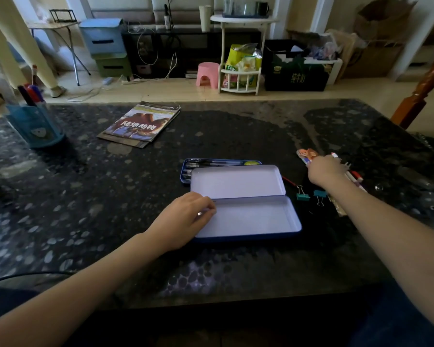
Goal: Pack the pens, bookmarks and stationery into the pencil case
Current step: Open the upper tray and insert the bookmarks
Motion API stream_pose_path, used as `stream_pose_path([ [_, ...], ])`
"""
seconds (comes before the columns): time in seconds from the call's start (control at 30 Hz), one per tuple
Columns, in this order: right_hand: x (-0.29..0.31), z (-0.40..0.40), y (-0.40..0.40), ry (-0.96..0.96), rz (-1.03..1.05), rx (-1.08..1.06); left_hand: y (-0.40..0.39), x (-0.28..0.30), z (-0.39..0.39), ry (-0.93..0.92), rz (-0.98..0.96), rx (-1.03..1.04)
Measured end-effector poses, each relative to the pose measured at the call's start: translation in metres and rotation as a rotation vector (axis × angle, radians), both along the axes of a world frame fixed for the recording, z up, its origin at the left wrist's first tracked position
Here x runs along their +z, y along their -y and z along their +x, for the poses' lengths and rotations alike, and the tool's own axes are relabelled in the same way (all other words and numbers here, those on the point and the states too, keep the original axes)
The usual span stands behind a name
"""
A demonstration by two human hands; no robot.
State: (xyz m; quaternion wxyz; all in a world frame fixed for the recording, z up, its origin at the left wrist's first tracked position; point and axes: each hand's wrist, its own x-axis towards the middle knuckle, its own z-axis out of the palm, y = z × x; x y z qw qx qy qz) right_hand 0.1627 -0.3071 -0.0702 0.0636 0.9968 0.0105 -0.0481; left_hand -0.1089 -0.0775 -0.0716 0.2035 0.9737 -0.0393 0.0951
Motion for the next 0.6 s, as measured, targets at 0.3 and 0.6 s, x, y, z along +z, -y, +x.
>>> stream_pose_path([
  [0.3,0.01,0.003,-0.003,0.112,-0.05,0.223,-0.002,-0.001,0.001,-0.009,0.021,-0.003],
  [0.6,0.016,-0.001,-0.002,0.137,0.147,0.209,-0.001,-0.002,0.002,0.023,0.023,-0.017],
])
